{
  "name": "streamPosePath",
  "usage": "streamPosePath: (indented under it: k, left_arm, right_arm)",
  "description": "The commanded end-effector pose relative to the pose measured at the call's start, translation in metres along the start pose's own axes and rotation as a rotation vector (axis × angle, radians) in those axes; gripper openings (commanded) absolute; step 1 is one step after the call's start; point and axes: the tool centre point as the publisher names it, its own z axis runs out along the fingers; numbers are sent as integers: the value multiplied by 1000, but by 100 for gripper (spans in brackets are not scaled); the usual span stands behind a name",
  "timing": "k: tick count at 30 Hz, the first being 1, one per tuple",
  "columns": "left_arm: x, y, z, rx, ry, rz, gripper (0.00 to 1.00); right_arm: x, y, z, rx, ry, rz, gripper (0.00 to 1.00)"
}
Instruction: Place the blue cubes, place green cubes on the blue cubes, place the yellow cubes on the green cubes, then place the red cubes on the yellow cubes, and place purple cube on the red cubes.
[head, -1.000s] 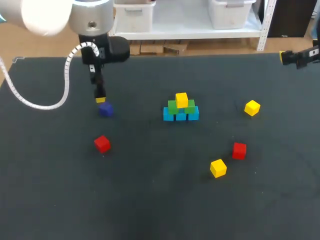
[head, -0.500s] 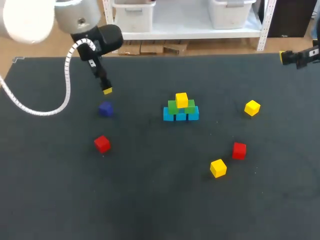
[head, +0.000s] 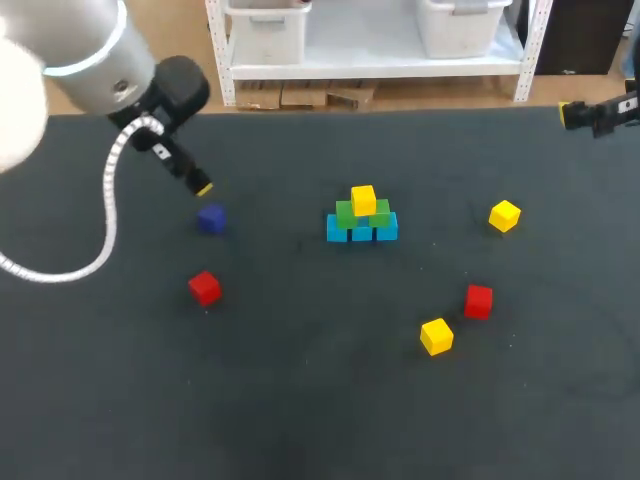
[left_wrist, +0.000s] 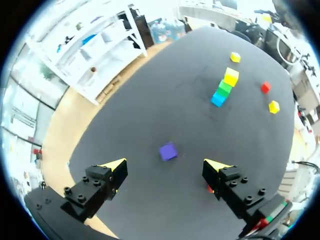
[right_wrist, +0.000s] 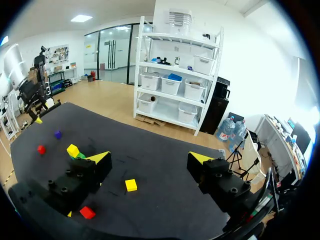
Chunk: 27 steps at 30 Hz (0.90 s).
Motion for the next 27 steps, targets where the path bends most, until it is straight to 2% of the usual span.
streamPosePath:
  k: [1,5,14,19,27]
  left_arm:
    - [14,7,-5,-44,-206,-23,100]
    - [15,19,-6,-70,-216,-37,100]
    - [0,35,-3,-97,-232,-38,100]
    - [-9,34,-4,-83,-254,-24,100]
    - [-14,27,-4,-45,-276,0,100]
  right_arm:
    - [3,-1,3,-6,-42,1,100]
    - [3,-1,3,-6,-42,1,100]
    - [3,-1,3,-6,-42,1,100]
    - [3,-1,3,-6,-42,1,100]
    - [3,-1,3,-6,-42,1,100]
